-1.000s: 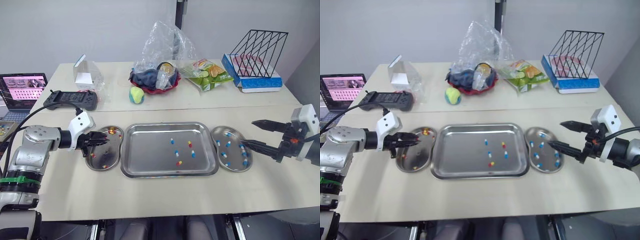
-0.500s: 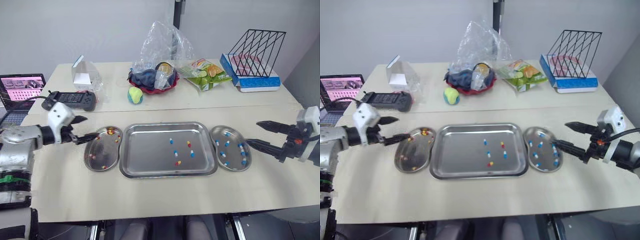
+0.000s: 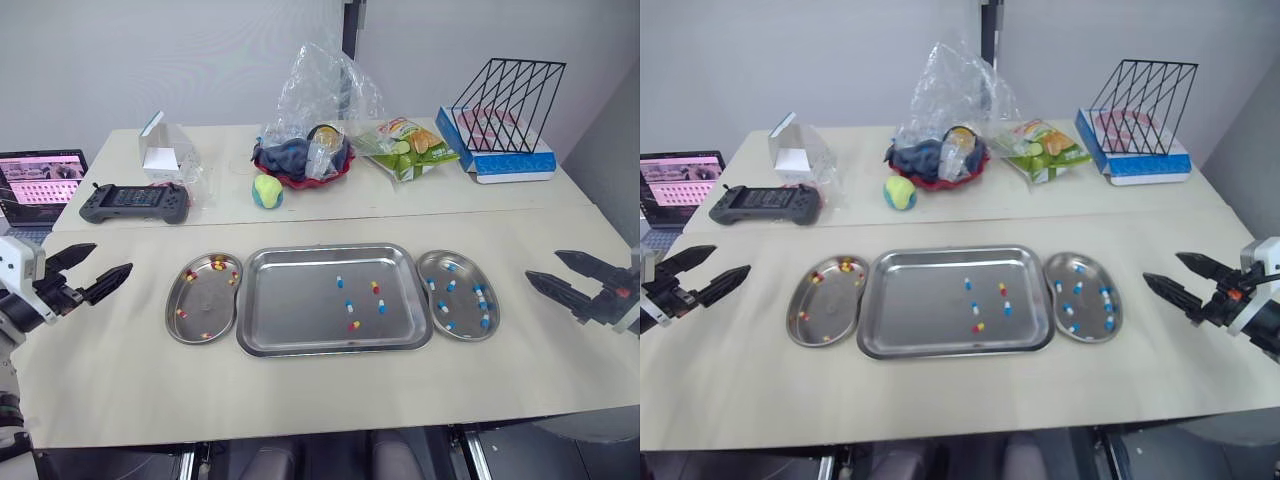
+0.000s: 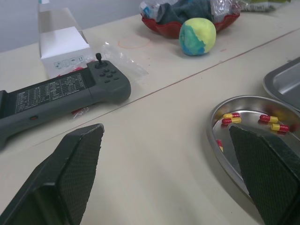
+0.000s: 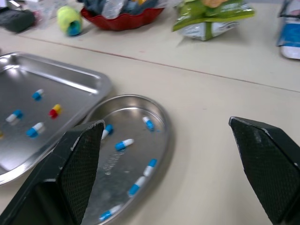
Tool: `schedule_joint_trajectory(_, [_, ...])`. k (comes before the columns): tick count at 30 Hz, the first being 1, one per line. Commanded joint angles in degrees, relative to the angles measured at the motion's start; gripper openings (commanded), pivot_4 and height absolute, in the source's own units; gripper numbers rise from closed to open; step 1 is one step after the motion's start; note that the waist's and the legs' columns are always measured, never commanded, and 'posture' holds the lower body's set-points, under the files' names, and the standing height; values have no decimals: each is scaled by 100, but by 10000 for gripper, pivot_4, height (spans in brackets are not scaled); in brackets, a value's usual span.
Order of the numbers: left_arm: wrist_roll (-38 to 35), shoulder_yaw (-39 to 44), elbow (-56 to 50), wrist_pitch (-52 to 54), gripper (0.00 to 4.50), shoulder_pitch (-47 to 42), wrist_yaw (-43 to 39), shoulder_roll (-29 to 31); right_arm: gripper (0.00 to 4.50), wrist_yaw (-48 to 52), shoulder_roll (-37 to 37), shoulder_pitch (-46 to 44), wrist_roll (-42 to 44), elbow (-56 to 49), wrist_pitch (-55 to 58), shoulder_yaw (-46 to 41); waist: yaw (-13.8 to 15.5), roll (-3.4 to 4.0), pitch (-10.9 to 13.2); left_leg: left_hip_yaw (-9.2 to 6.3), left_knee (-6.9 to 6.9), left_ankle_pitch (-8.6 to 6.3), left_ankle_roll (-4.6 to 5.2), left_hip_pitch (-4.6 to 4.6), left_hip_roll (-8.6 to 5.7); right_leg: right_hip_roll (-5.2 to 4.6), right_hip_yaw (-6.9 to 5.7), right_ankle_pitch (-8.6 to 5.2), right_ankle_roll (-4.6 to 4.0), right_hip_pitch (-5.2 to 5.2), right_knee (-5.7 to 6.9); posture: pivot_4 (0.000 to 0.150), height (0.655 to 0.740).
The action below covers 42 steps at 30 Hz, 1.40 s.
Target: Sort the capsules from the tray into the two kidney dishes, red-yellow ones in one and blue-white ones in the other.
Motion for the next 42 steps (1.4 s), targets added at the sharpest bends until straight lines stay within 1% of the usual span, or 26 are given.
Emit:
schedule_joint_trajectory(1, [-136, 223, -73, -146, 44874, 72, 100, 62, 45000, -22, 23, -87, -24, 153, -269, -130, 1, 0, 0, 0, 0, 0, 0, 0, 0, 0, 0, 0, 0, 0, 0, 1500, 7400])
schedule_joint_trajectory(5, [-190, 277, -115, -39, 44874, 164, 159, 80, 45000, -59, 32, -118, -17, 273, -275, -98, -1, 0, 0, 1, 0, -15, 25, 1, 0, 0, 2, 0, 0, 0, 0, 1500, 7400])
schedule_joint_trajectory(17, [-432, 133, -479, 210, 44874, 53, -32, 49, 45000, -96, 12, -78, 72, 34, -145, -104, -6, 1, 0, 2, 0, -16, 26, 1, 0, 1, 3, 1, -1, 0, 0, 1500, 7400])
schedule_joint_trajectory(21, [-476, 58, -765, 420, 44874, 10, -81, 44, 45000, -119, -9, -77, 107, -98, -60, -110, -5, 0, 0, 2, 0, -16, 26, 1, 0, 1, 3, 1, -1, 0, 0, 1500, 7400])
schedule_joint_trajectory(23, [-559, -61, -1079, 610, 44874, 32, -214, 45, 45000, -107, -26, -80, 120, -151, 7, -105, -2, 0, 0, 2, 0, -17, 26, 1, 0, 1, 3, 1, -1, 0, 0, 1500, 7400])
schedule_joint_trajectory(28, [-897, -658, -2391, 1517, 44874, 200, -632, 59, 45000, -78, -38, -71, 142, -343, 162, -91, 4, 0, 0, 2, 1, -17, 27, 0, 0, 1, 4, 1, -1, 2, 0, 1500, 7400])
schedule_joint_trajectory(32, [-848, -1060, -2993, 1943, 44874, 185, -723, 151, 45000, -89, -32, -13, 120, -525, 205, -109, -11, 1, 0, 2, -2, -18, 26, 1, 2, 2, 5, 0, -1, 0, 0, 1500, 7400])
schedule_joint_trajectory(35, [-667, -1506, -3440, 2173, 44874, 141, -819, 280, 45000, -83, -36, 68, 159, -646, 292, -132, -20, 1, 0, 5, -2, -18, 25, 1, 5, 8, 8, 0, -1, 0, -1, 1500, 7400])
schedule_joint_trajectory(36, [-744, -1711, -3698, 2421, 44874, 76, -845, 288, 45000, -94, -25, 99, 166, -690, 305, -147, -17, 1, 0, 5, -2, -19, 24, 1, 5, 9, 10, 1, -1, 0, -2, 1500, 7400])
schedule_joint_trajectory(38, [-901, -2322, -4396, 2902, 44874, -186, -834, 135, 45000, -134, 25, 218, 166, -850, 312, -183, 8, 1, 0, 6, -2, -19, 25, 1, 6, 9, 12, 1, -1, 0, -2, 1500, 7400])
schedule_joint_trajectory(39, [-867, -2639, -4687, 3034, 44874, -322, -716, -43, 45000, -178, 47, 272, 168, -925, 320, -213, 39, 2, 0, 6, 0, -20, 26, 0, 5, 8, 11, 1, -1, 4, -3, 1500, 7400])
schedule_joint_trajectory(40, [-789, -2943, -4911, 3119, 44874, -442, -582, -251, 45000, -224, 60, 337, 143, -989, 298, -244, 58, 3, -1, 6, 1, -20, 27, 0, 1, 3, 11, 2, 1, 6, -4, 1500, 7400])
schedule_joint_trajectory(42, [-689, -3273, -5094, 3301, 44874, -609, -390, -516, 45000, -269, 70, 421, 143, -1070, 308, -293, 82, 3, -1, 9, 7, -19, 25, 1, -2, 1, 12, 4, 5, 12, -6, 1500, 7400])
